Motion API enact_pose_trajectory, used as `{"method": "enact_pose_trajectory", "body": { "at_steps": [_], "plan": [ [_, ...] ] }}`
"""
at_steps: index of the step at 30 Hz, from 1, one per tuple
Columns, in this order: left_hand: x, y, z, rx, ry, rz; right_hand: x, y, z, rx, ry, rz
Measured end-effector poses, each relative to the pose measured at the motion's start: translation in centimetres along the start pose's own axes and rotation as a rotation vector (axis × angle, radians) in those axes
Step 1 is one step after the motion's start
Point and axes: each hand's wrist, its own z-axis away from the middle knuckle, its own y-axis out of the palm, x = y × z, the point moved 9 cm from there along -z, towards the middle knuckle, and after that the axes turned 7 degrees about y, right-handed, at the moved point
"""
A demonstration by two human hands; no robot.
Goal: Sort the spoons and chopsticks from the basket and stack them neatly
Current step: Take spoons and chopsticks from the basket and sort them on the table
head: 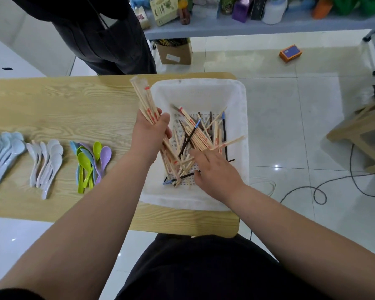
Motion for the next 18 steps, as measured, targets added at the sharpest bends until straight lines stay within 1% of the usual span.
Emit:
{"method": "enact_pose_trajectory", "body": {
  "at_steps": [2,4,6,10,13,16,18],
  "plan": [
    [0.3,-0.2,0.6,0.014,-0.003,0.037,0.0,0.7,-0.8,0.113,0.065,-0.028],
    [0.5,-0.8,1.0,0.006,0.002,0.072,-0.2,1.3,-1.3,0.149,0.085,0.025],
    [0.8,-2.0,0.9,-0.035,-0.007,0.122,-0.4,1.7,-1.4,0.171,0.122,0.046],
    [2.8,-4.8,-0.1,-0.089,-0.089,0.263,-1.3,3.7,-1.3,0.305,0.222,0.102],
    [4.1,-6.4,-1.2,-0.062,-0.160,0.256,-0.8,4.3,-1.3,0.302,0.268,0.158],
    [5.0,-7.9,-2.3,-0.014,-0.190,0.208,1.6,4.6,-1.2,0.289,0.269,0.084],
    [5.6,-8.6,-3.0,0.003,-0.207,0.210,3.5,5.6,-0.9,0.375,0.262,0.013]
  ]
}}
